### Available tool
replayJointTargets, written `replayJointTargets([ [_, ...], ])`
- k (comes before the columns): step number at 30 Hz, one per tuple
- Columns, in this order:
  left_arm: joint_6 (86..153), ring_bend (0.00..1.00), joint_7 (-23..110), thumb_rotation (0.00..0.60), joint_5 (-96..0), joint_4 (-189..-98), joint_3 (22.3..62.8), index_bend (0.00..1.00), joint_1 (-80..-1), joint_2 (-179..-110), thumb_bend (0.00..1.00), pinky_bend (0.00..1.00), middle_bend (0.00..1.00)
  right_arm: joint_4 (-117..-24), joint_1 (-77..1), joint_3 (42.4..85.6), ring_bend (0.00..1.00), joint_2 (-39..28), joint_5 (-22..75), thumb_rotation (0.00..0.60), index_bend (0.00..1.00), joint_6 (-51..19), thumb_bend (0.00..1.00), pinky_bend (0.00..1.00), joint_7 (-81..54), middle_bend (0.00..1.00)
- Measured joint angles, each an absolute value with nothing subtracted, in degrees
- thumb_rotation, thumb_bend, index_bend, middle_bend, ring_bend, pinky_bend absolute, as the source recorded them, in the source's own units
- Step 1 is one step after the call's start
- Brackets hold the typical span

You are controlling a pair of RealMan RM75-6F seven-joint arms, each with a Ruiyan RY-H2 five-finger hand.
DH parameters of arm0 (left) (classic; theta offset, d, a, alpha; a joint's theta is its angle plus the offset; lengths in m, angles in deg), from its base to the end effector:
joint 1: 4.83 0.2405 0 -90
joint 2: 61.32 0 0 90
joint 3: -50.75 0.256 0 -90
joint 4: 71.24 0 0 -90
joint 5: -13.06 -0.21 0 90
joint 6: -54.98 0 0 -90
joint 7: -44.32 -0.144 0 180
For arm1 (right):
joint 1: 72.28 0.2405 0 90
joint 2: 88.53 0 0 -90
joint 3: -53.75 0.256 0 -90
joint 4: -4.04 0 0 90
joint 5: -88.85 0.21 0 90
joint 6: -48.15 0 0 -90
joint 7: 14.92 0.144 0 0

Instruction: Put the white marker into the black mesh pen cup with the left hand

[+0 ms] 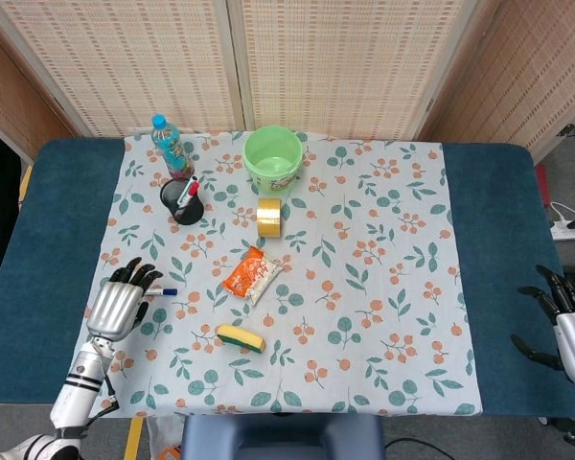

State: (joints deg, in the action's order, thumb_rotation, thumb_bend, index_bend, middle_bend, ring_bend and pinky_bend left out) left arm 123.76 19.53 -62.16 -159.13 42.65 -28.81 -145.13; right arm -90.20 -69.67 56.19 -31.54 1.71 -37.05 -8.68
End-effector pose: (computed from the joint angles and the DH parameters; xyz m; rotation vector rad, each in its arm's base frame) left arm -0.2289 0.2826 0.0344 -1.6627 -0.7995 -0.8360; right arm -0.3171 -0.1672 0.1941 1.3720 -0.9340 0.9005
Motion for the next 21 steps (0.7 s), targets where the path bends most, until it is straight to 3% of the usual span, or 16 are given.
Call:
replayJointTargets([
  [15,118.6,0.15,18.7,0.6,-55.5,-143.7,40.8,0.33,-33.4,-154.4,0.39,0.27,0.33,-90.1,-69.4,56.3,0.08,-31.5,2.2,0.6,0.28,-36.3,0.13,0.0,-8.8,0.05],
  [21,118.5,0.16,18.9,0.6,-54.4,-142.1,41.1,0.34,-33.5,-155.4,0.39,0.27,0.39,-90.2,-69.2,56.4,0.08,-31.3,2.8,0.6,0.28,-35.7,0.13,0.0,-9.3,0.05],
])
